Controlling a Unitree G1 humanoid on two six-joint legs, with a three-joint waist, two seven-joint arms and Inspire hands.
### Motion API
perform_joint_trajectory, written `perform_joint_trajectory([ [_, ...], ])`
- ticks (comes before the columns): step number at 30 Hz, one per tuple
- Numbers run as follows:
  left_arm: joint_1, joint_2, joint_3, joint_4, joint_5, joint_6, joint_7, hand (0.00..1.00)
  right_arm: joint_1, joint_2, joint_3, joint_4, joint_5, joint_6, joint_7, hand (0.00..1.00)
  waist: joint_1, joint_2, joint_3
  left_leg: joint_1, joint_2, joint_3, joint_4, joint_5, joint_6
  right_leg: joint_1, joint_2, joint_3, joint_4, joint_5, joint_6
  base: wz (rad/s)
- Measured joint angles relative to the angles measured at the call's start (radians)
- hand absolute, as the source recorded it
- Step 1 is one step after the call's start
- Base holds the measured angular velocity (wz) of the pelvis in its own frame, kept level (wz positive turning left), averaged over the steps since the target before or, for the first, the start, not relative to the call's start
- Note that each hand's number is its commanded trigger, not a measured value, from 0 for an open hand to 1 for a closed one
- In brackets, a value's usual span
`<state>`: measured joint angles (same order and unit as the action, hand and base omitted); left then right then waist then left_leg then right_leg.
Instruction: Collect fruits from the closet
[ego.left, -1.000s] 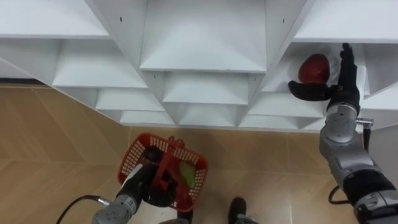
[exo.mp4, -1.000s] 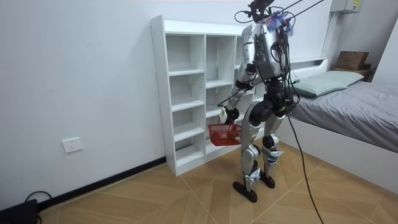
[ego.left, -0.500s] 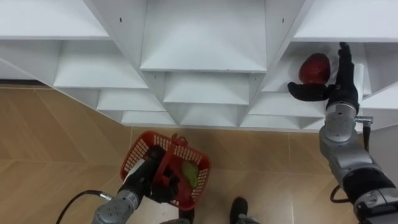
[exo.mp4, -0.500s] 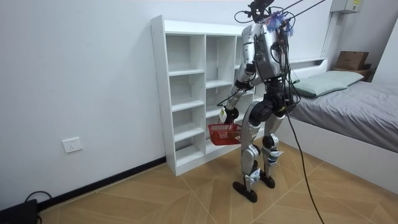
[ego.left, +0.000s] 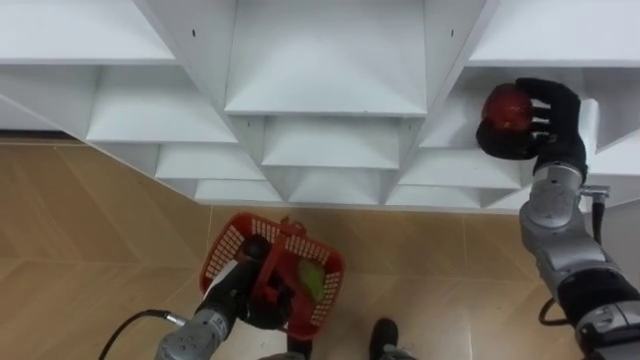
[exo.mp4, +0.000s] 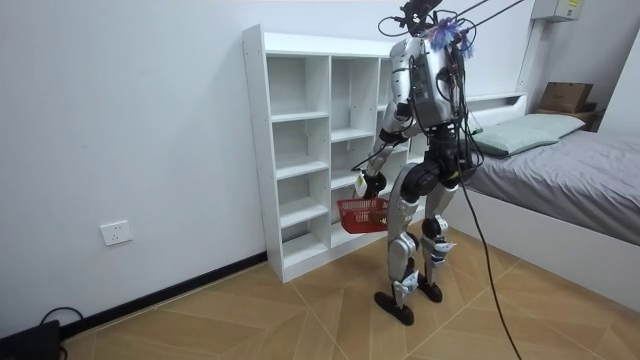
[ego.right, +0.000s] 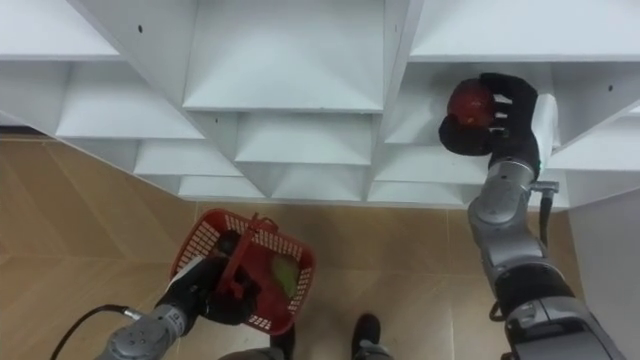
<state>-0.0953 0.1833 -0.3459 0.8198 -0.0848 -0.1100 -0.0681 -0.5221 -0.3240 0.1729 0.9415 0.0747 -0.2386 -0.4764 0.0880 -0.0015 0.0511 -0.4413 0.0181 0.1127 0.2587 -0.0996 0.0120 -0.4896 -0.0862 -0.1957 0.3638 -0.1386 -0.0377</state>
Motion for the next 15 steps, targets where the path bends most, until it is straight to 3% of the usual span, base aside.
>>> perform_joint_trajectory([
  [15,-0.014,0.0,-0.012,0.004,0.0,0.0,0.0,1.0,-0.003,0.004,-0.001,-0.001,-0.002,-0.001,0.009,1.0,-0.001,-0.01,0.0063,-0.001,0.0,0.0,0.001,0.0,0.0,0.0,0.0,0.0,0.0,0.0,0.0,0.0],
])
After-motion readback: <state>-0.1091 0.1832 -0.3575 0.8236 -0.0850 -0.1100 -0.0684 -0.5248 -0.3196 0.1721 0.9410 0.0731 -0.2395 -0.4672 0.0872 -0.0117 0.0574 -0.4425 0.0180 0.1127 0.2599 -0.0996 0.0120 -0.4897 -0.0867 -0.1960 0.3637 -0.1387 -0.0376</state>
